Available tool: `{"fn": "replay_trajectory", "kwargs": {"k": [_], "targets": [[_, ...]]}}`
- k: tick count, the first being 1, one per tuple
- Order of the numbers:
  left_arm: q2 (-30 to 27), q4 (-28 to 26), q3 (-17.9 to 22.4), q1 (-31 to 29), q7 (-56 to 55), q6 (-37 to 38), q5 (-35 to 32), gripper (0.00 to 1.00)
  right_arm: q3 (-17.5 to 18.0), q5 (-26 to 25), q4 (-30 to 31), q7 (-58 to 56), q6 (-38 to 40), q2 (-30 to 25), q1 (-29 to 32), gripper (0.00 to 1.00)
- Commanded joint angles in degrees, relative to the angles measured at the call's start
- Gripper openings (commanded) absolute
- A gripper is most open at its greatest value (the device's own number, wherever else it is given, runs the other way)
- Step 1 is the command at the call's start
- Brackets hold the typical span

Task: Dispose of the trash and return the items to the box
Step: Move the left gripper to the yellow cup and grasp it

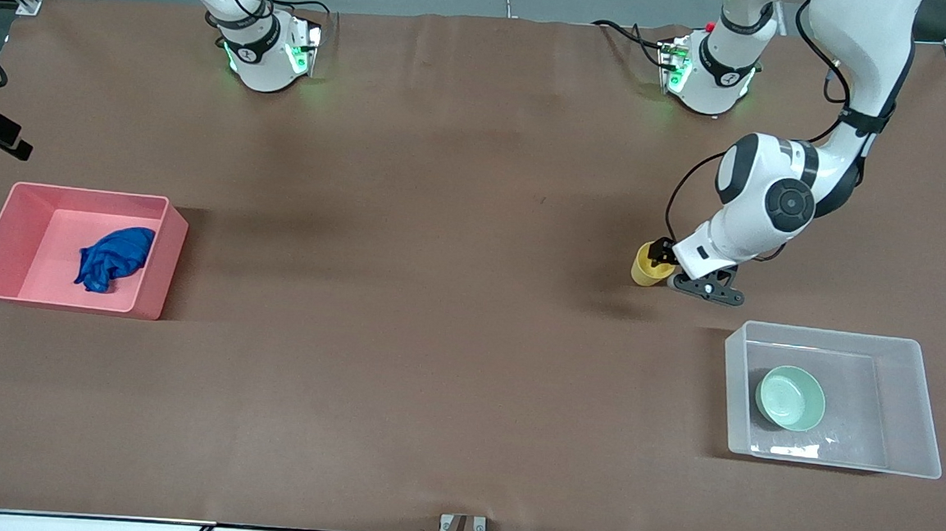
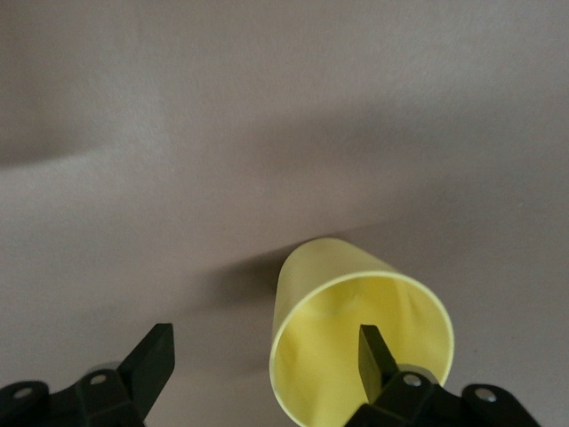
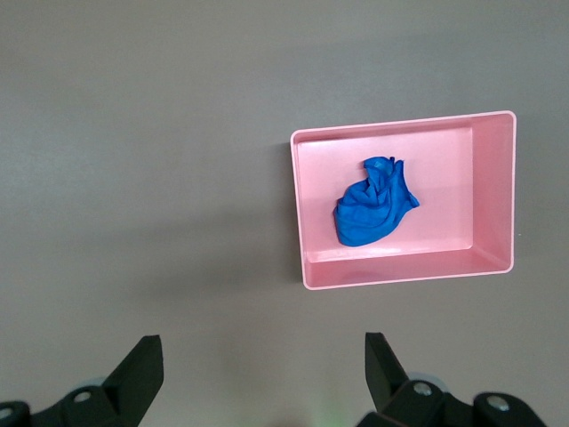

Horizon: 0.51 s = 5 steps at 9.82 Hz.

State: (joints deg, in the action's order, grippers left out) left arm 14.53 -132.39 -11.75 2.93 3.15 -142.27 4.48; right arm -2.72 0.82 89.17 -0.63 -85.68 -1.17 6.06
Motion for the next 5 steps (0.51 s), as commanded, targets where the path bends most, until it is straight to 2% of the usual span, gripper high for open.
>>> {"fn": "replay_trajectory", "kwargs": {"k": [1, 5], "targets": [[2.25, -1.03, -0.21, -0.21, -0.25, -2.56, -1.75, 0.0, 0.44, 1.21, 2.06, 0.81, -1.59, -1.73, 0.53, 1.0], [0.42, -0.94, -0.73, -0.03, -0.51, -3.37, -1.75, 0.0, 0.61, -0.02, 1.97, 0.37, -0.81, -1.73, 0.27, 1.0]]}}
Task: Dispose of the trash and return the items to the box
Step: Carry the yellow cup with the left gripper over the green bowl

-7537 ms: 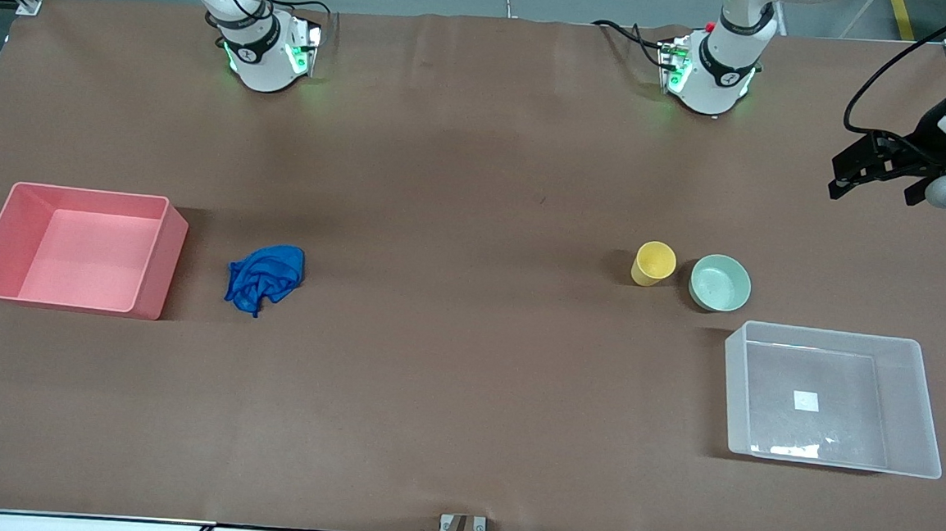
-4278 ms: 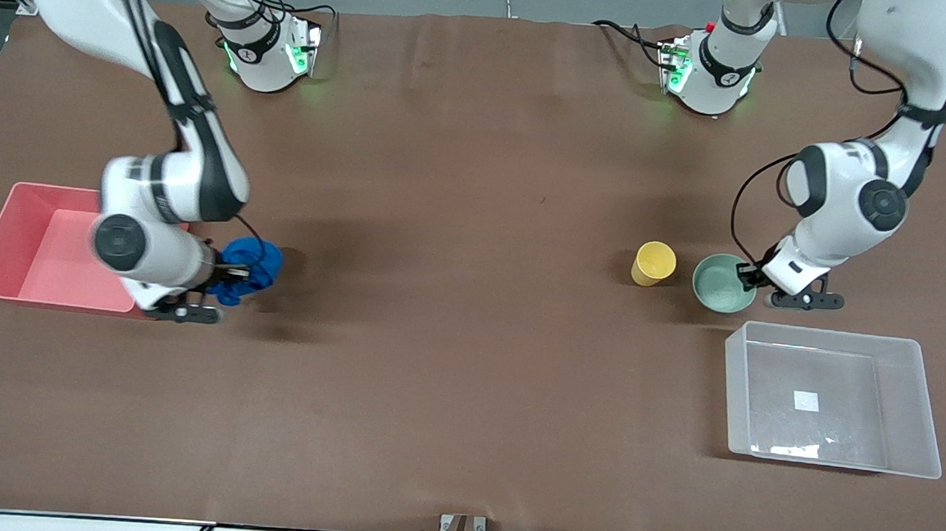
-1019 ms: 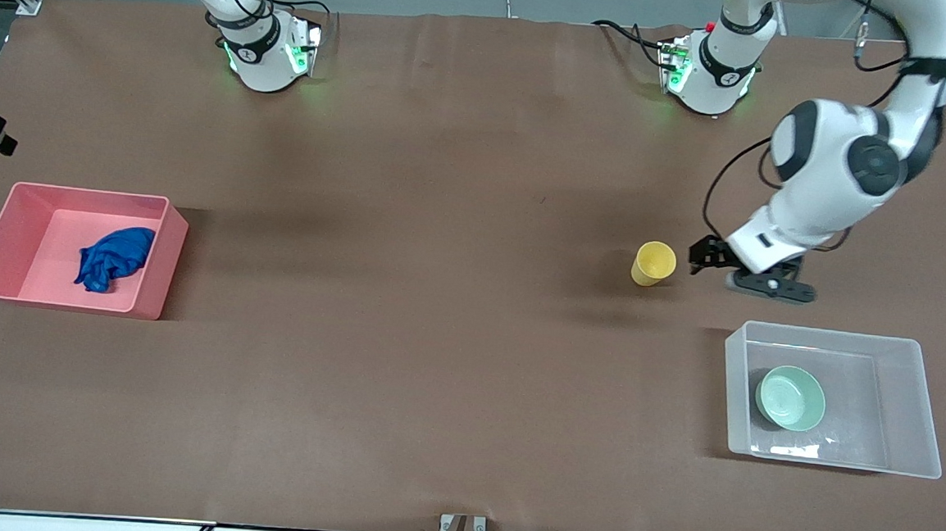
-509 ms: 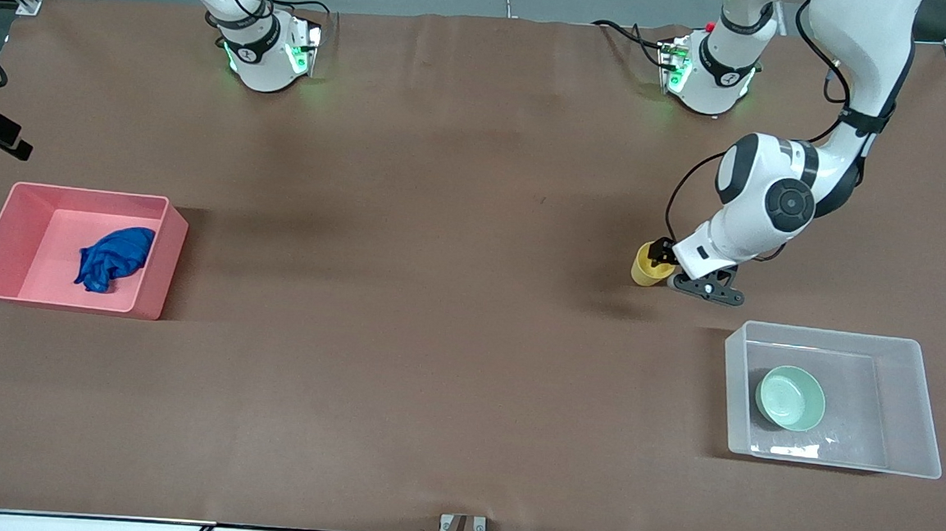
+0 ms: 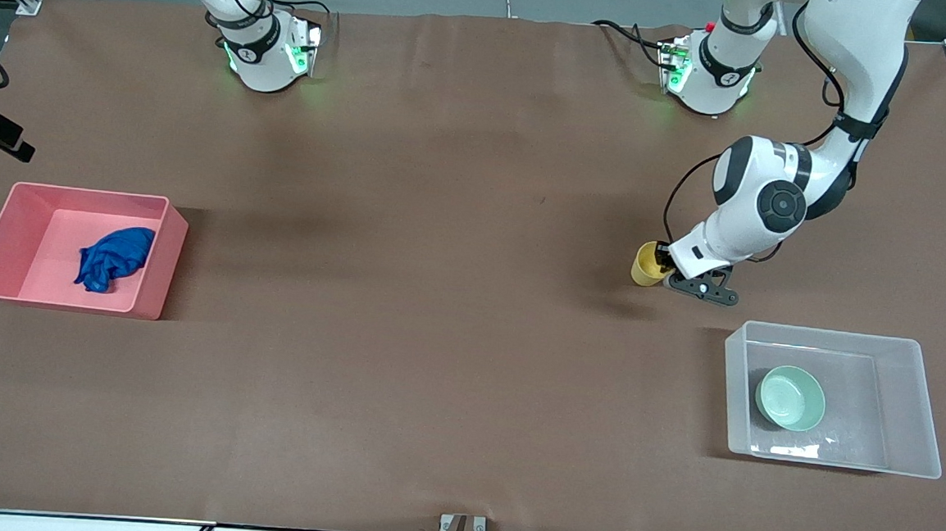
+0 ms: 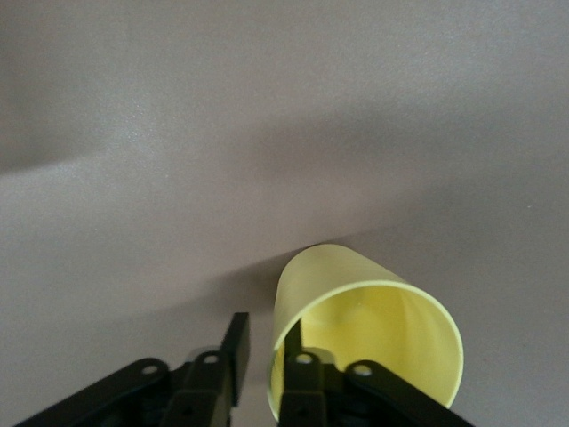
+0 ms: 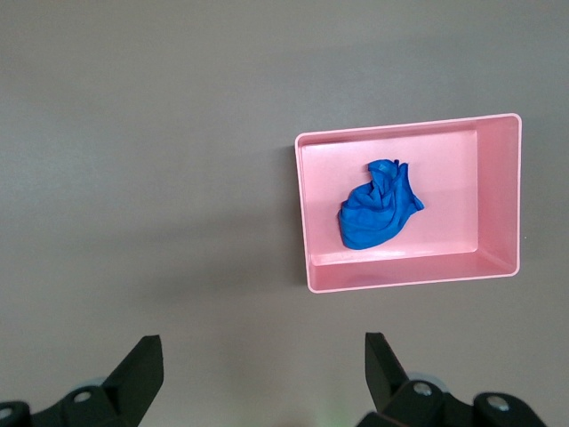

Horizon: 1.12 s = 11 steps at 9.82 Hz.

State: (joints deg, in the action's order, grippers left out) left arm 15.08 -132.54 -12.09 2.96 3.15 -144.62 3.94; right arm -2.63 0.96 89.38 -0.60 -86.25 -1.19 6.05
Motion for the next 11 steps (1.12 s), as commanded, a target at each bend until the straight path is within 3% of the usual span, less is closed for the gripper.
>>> {"fn": "replay_trajectory", "kwargs": {"k": [1, 3, 5, 9, 11], "targets": [[-2.23, -0.79, -0.65, 0.2, 0.01, -0.49, -1.21, 0.0, 0.6, -0.78, 1.85, 0.42, -0.23, -1.71, 0.19, 1.0], [-4.88, 3.05, 0.22, -0.41, 1.16, 2.48, -1.13, 0.0, 0.69, -0.79, 1.76, 0.6, -0.32, -1.62, 0.1, 1.0], [-2.88, 13.65, 4.25, -0.06, 2.03, 10.72, -1.13, 0.0, 0.69, -0.79, 1.76, 0.6, -0.41, -1.53, 0.27, 1.0], [11.33, 36.68, 15.24, -0.49, 6.76, 13.66, -0.42, 0.0, 0.69, -0.79, 1.67, 0.6, 0.12, -1.53, 0.19, 1.0], [18.37, 41.73, 20.24, -1.37, 16.31, 13.66, 4.11, 0.0, 0.69, -0.79, 1.76, 0.42, 0.21, -1.53, 0.19, 1.0]]}}
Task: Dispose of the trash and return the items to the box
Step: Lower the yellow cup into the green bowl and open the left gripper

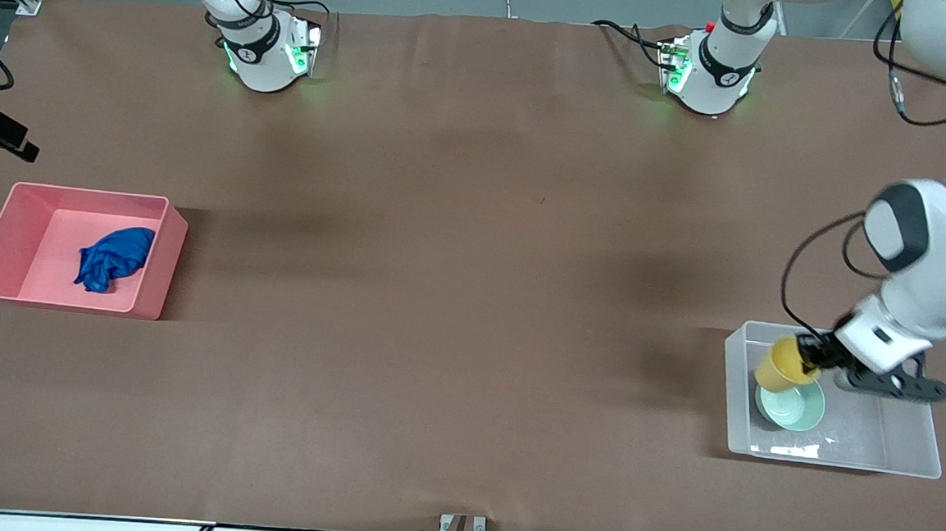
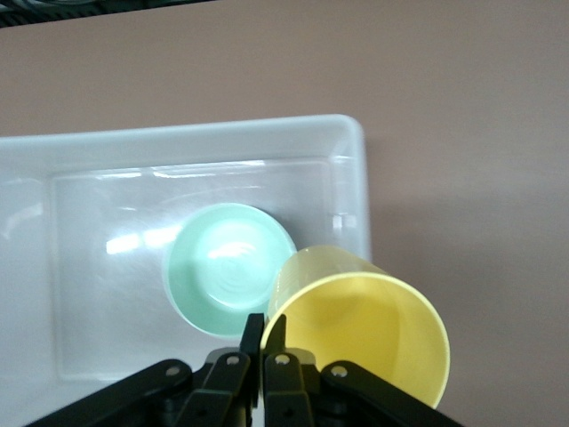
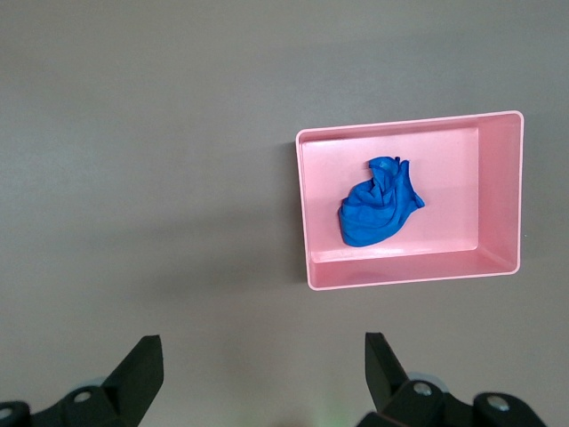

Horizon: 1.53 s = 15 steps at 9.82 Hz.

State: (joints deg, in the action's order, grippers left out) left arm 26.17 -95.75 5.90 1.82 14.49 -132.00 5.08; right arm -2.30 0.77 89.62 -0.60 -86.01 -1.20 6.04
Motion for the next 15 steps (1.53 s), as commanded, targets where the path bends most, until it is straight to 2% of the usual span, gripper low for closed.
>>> {"fn": "replay_trajectory", "kwargs": {"k": [1, 2, 4, 5, 6, 7, 9, 12, 13, 14, 15], "targets": [[9.49, 5.39, 4.37, -0.41, 9.81, 0.96, 8.31, 0.0, 0.37, -0.6, 1.35, 0.42, -0.3, -1.52, 0.29, 1.0], [11.25, 5.83, 5.78, -0.5, 13.51, 0.87, 11.76, 0.0, 0.37, -0.6, 1.35, 0.6, -0.39, -1.52, 0.21, 1.0], [14.25, 5.75, 6.67, -0.5, 14.69, -0.96, 12.85, 0.04, 0.37, -0.6, 1.44, 0.6, -0.21, -1.52, 0.47, 1.0], [15.13, 5.31, 6.67, -0.5, 14.61, -3.24, 13.02, 0.13, 0.28, -0.6, 1.44, 0.6, -0.13, -1.52, 0.56, 1.0], [15.4, 5.22, 6.67, -0.67, 14.61, -3.35, 12.94, 0.45, 0.28, -0.6, 1.44, 0.6, -0.13, -1.52, 0.47, 1.0], [14.62, 4.96, 6.67, -0.94, 15.04, -3.35, 12.67, 0.93, 0.28, -0.6, 1.44, 0.6, -0.13, -1.52, 0.29, 1.0], [8.58, 2.77, 6.32, -1.21, 16.01, -3.17, 12.67, 1.0, 0.28, -0.6, 1.44, 0.51, 0.14, -1.52, 0.2, 1.0], [-4.76, -3.63, 6.06, -0.15, 13.82, 2.51, 10.66, 1.0, 0.37, -0.68, 1.35, 0.6, 0.85, -1.52, 0.12, 1.0], [-10.64, -7.66, 5.36, 0.2, 11.64, 3.15, 5.25, 1.0, 0.37, -0.69, 1.35, 0.51, -0.55, -1.52, 0.12, 1.0], [-16.88, -13.09, 2.31, -0.32, 7.44, 3.24, -0.11, 1.0, 0.28, -1.21, 1.35, 0.43, -1.43, -1.52, 0.2, 1.0], [-21.47, -16.37, 0.54, -0.41, 3.83, 4.64, -1.29, 1.0, 0.37, -2.87, 1.7, 0.6, -1.53, -1.69, 0.2, 1.0]]}}
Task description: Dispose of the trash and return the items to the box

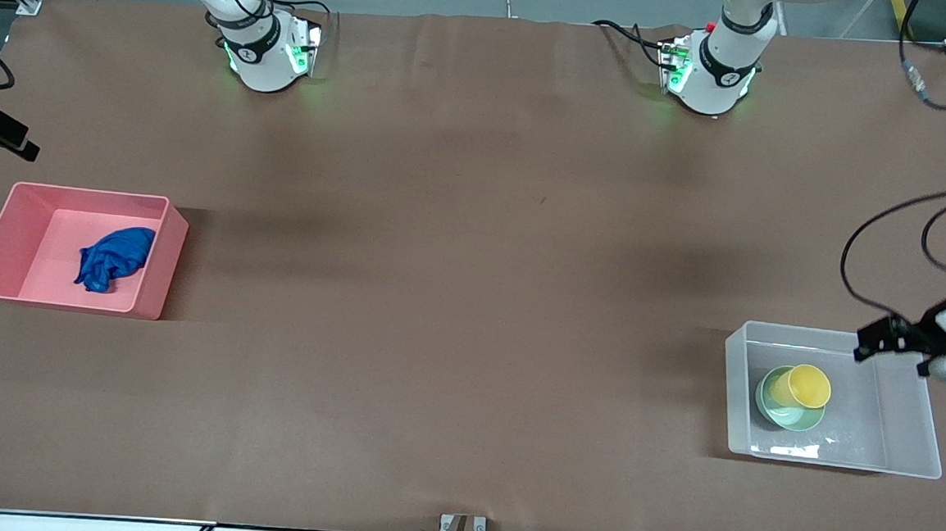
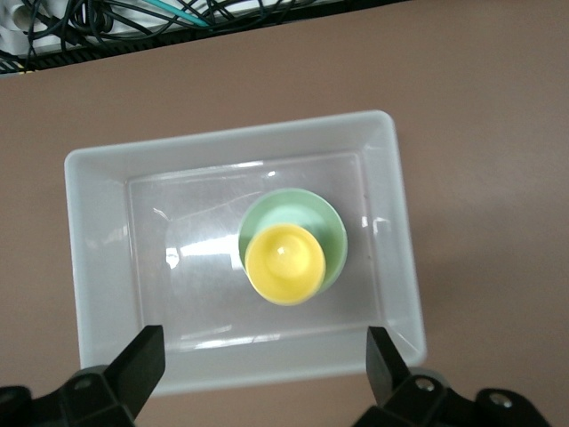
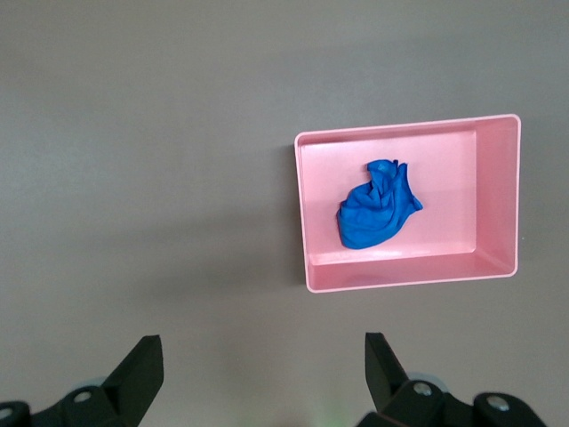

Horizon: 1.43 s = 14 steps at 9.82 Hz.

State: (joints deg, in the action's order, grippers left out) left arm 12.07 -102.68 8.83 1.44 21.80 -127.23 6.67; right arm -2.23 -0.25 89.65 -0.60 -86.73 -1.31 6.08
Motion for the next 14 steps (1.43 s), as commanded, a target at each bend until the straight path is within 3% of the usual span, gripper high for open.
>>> {"fn": "replay_trajectory", "kwargs": {"k": [1, 3, 4, 6, 9, 14], "targets": [[-10.46, -9.82, -5.2, -0.21, -4.56, 4.06, -4.19, 1.0, 0.29, -1.95, 1.67, 0.6, -1.77, -1.5, 0.07, 1.0], [-16.0, -8.08, -8.73, -0.39, -11.2, 12.5, -6.49, 1.0, 0.29, -2.04, 1.76, 0.42, -2.4, -1.41, 0.07, 1.0], [-16.46, -4.41, -10.57, -0.39, -15.42, 17.84, -6.84, 1.0, 0.29, -2.04, 1.67, 0.6, -1.09, -1.5, 0.07, 1.0], [-14.9, 7.09, -11.82, -0.3, -19.59, 30.5, -6.84, 1.0, 0.38, -2.04, 1.32, 0.42, -1.42, -1.33, -0.36, 1.0], [-10.6, 19.16, -11.73, -0.21, -21.69, 40.72, -6.93, 0.98, 0.2, -1.95, 1.23, -0.1, -0.64, -1.32, -0.28, 1.0], [-12.77, 13.75, -11.73, -0.12, -23.2, 39.52, -5.88, 0.97, 0.21, -2.04, 1.14, 0.07, -0.55, -1.15, -0.19, 1.0]]}}
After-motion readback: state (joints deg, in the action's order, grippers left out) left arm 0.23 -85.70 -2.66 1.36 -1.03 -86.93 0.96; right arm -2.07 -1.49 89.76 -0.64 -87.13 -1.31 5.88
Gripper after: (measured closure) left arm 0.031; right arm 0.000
